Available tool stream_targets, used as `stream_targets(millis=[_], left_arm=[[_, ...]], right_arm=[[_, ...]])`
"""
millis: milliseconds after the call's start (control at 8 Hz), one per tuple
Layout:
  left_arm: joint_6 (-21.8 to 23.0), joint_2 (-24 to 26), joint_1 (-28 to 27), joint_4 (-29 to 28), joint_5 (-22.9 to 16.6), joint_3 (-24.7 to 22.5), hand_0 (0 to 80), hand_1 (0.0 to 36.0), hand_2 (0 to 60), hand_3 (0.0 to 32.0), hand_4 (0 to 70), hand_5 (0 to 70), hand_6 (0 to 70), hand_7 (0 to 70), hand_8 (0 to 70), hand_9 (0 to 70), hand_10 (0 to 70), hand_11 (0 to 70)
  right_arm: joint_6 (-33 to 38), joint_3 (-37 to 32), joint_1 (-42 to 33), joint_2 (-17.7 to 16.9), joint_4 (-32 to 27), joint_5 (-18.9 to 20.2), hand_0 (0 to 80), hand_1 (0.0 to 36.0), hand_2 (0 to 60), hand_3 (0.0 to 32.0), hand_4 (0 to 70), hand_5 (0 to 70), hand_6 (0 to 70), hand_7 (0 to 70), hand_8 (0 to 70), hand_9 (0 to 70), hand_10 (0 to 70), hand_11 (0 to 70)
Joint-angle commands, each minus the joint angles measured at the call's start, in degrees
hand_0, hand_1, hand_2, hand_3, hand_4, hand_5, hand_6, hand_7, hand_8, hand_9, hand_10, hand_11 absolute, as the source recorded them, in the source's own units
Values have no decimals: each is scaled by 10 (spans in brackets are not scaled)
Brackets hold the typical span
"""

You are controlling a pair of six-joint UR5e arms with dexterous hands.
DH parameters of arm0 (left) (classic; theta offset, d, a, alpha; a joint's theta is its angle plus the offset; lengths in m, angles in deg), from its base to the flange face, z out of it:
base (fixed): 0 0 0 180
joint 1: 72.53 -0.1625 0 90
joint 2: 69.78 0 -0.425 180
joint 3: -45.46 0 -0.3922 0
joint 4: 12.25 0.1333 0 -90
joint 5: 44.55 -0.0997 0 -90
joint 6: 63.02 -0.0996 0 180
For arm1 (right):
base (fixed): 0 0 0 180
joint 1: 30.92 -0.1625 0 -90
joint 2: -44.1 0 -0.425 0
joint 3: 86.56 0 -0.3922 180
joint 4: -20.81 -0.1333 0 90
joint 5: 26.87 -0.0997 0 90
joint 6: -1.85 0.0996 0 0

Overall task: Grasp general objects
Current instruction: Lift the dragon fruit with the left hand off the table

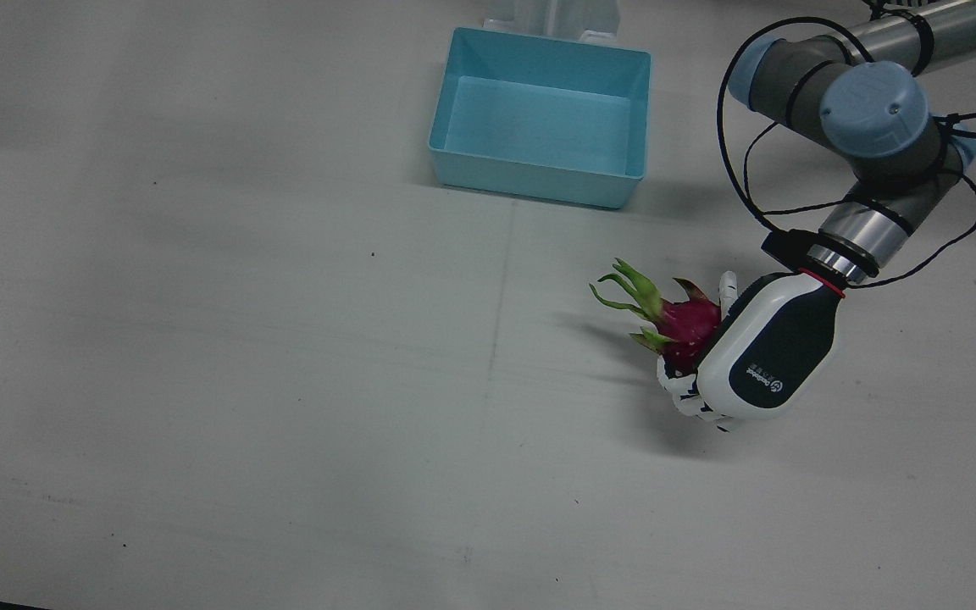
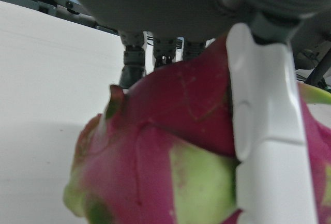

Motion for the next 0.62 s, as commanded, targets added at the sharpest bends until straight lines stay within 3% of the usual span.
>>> stream_targets(millis=[0,250,500], left_arm=[[58,61,7,22,-77,-2,586,223,600,0,700,700,700,700,698,700,665,700],[98,90,16,22,-149,-8,601,248,600,0,700,700,700,700,700,700,700,700],[102,133,26,57,-195,-32,633,267,600,0,700,700,700,700,700,700,700,700]], right_arm=[[0,0,0,0,0,0,0,0,0,0,0,0,0,0,0,0,0,0],[0,0,0,0,0,0,0,0,0,0,0,0,0,0,0,0,0,0],[0,-1,0,0,0,0,0,0,0,0,0,0,0,0,0,0,0,0]])
